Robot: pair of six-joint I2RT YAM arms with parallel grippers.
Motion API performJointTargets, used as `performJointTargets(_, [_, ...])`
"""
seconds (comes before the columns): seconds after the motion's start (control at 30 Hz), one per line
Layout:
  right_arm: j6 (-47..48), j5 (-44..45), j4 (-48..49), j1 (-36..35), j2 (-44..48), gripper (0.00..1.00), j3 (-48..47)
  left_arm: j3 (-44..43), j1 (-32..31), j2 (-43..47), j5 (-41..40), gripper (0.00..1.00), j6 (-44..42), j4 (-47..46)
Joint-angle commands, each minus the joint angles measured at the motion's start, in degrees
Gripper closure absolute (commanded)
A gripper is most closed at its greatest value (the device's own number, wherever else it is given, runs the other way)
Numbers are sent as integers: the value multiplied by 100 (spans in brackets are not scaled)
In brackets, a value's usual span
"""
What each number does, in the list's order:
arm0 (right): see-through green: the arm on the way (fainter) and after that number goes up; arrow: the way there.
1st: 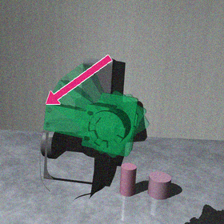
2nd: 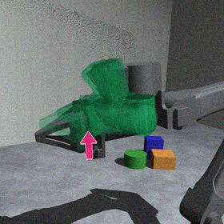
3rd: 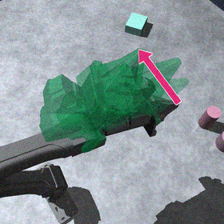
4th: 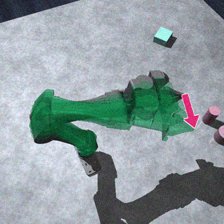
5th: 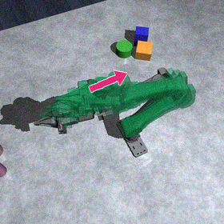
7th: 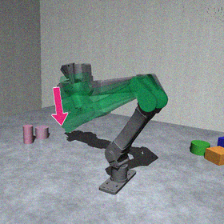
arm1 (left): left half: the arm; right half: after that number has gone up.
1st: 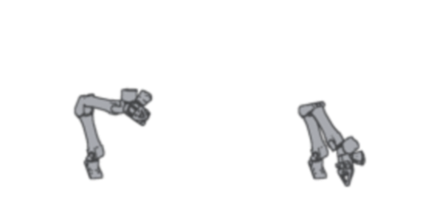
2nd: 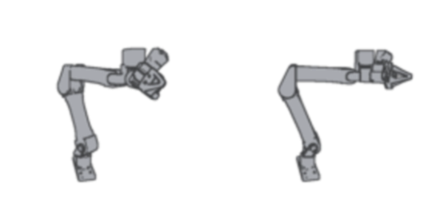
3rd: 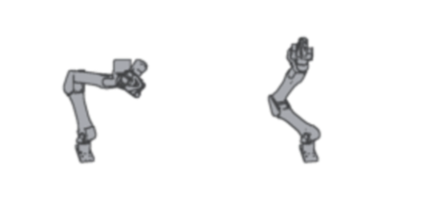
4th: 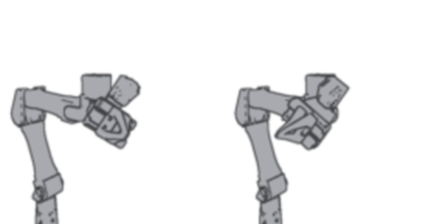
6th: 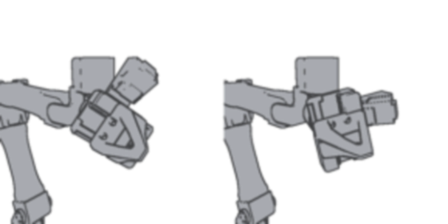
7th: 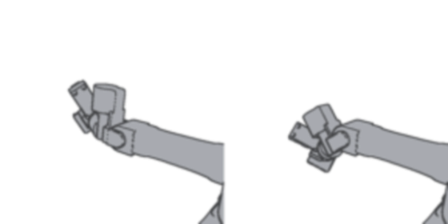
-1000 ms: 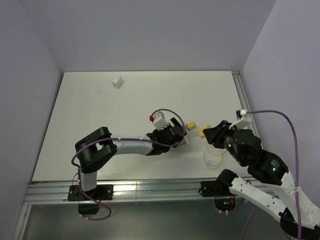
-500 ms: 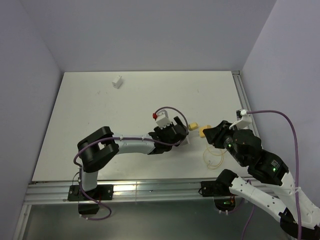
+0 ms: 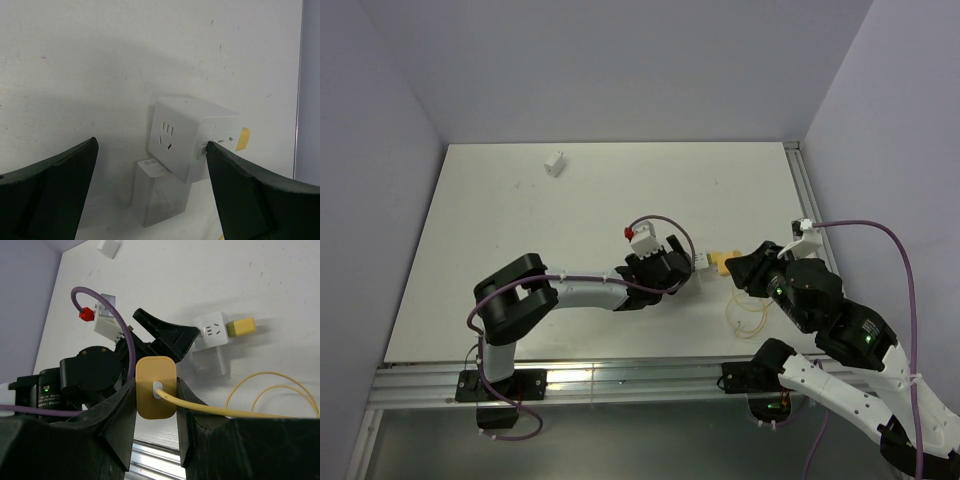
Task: Insert the plug
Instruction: Adjust the socket at the center of the board.
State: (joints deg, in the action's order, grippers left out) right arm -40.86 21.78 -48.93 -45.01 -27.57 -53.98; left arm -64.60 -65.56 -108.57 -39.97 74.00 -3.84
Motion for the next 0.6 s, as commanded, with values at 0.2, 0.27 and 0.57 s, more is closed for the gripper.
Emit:
performJointTargets(0.2, [-53,335,23,1,-231,100,62,140,-27,732,50,3,-1043,-327])
performJointTargets(0.27, [-36,449,50,1,-432,100,107,263,-18,1004,68,2,-1272,-486])
performJointTargets(0.57, [535,688,831,238,-1408,100,449,597,1314,1638,2613,14,-1932,-774])
